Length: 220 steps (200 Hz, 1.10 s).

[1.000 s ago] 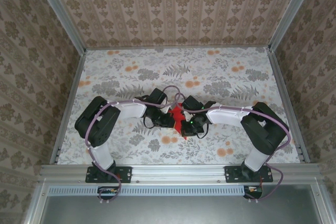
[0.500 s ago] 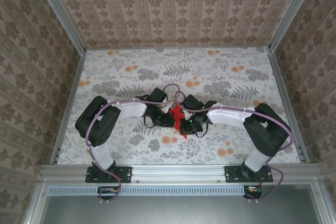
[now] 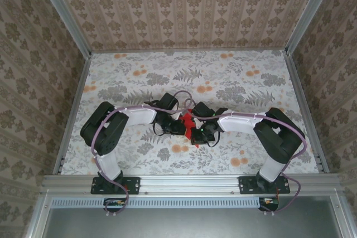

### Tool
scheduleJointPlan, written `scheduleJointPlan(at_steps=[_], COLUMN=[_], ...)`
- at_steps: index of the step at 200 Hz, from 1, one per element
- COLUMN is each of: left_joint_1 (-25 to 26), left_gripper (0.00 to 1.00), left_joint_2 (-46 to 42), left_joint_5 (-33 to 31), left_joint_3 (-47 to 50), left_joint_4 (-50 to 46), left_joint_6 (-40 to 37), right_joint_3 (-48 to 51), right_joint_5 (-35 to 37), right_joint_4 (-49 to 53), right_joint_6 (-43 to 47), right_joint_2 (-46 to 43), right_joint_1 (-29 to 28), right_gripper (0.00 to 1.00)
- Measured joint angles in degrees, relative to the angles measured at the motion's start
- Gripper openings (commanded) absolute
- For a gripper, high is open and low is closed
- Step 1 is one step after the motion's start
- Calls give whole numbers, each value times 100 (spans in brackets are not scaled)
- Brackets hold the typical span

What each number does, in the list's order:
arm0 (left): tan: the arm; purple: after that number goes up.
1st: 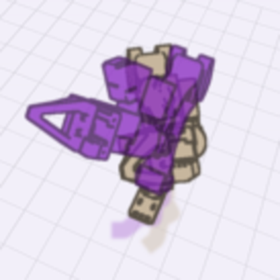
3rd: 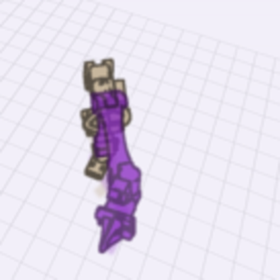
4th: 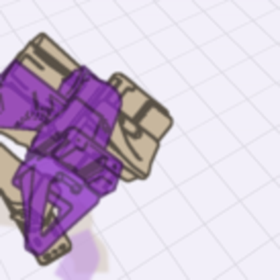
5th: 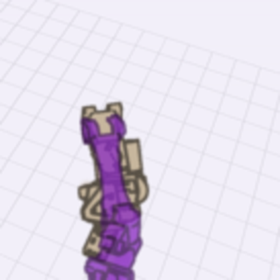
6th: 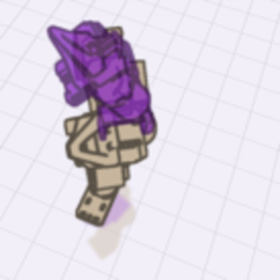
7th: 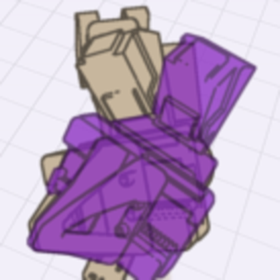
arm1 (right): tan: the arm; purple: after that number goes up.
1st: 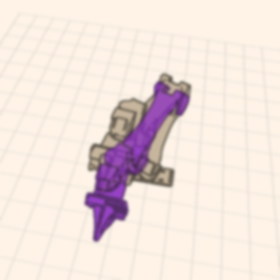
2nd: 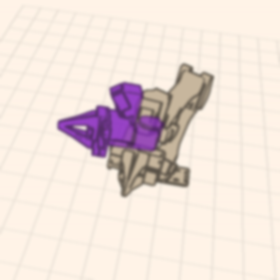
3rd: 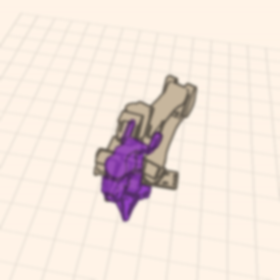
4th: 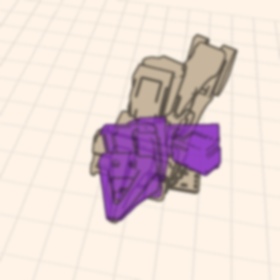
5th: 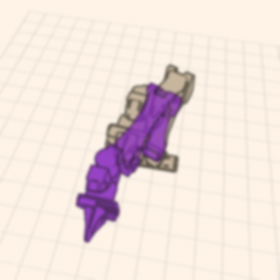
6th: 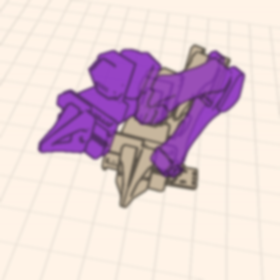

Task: Fold a paper plane with a square sheet of paper (fold left side to right side)
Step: Third fold the triangle at the center of the table.

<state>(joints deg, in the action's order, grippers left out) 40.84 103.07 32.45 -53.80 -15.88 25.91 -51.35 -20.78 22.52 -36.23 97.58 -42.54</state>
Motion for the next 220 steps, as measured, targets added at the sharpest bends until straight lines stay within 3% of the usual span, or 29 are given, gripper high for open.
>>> scheduleJointPlan(at_steps=[116,161,220], left_joint_1=[-4,-70,-280], left_gripper=[1,9,38], left_joint_2=[39,37,-568], left_joint_5=[-13,-83,-13], left_joint_3=[-87,-140,-199], left_joint_4=[-131,-149,-81], left_joint_6=[-20,-15,278], right_joint_3=[568,699,903], right_joint_5=[2,94,87], right_joint_4=[0,262,-197], right_joint_6=[-4,63,575], right_joint_2=[-494,-826,-1969], right_joint_1=[0,57,579], right_gripper=[0,0,38])
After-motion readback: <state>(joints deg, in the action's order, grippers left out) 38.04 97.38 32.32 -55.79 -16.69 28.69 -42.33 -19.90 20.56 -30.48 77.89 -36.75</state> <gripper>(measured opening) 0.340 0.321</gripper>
